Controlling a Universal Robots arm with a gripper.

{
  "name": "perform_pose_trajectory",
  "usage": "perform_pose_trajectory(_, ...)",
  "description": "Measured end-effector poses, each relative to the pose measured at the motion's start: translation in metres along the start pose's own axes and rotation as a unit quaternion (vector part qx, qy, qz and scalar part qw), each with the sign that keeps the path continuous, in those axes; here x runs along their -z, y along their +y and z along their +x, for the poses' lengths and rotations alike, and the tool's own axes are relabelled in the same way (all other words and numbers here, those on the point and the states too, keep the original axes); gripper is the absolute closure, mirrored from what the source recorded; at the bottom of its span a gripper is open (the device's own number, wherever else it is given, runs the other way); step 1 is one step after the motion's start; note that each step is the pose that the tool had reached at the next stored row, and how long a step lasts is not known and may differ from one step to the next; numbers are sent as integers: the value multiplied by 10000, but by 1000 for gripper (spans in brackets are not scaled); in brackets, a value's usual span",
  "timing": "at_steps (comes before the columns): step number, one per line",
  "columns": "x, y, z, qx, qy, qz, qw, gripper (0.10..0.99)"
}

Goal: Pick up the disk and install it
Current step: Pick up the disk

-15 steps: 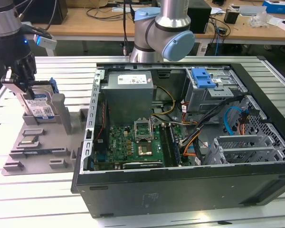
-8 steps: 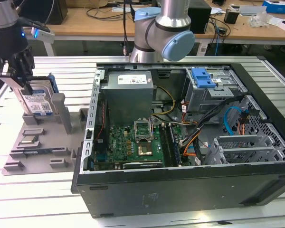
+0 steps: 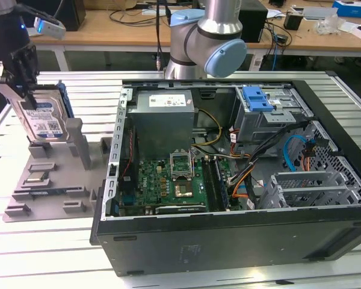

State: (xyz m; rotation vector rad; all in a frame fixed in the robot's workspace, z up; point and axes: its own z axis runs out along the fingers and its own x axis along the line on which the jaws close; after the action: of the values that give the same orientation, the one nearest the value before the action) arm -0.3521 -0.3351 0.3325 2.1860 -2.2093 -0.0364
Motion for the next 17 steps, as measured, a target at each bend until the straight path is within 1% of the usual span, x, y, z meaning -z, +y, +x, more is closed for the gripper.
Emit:
perform_pose_trajectory(4, 94, 4, -5, 0, 0, 0, 10000, 722)
perform_pose_trajectory(7, 150, 6, -7, 0, 0, 0, 10000, 722)
perform_pose_trajectory(8, 178, 7, -8, 0, 0, 0, 10000, 722)
perform_pose_trajectory(9, 223, 9, -9, 0, 0, 0, 10000, 722)
perform_pose_trajectory(10, 291, 12, -11, 0, 0, 0, 10000, 722)
perform_pose_trajectory(14, 368, 15, -14, 0, 0, 0, 10000, 722)
perform_pose_trajectory(17, 476, 19, -17, 0, 0, 0, 10000, 722)
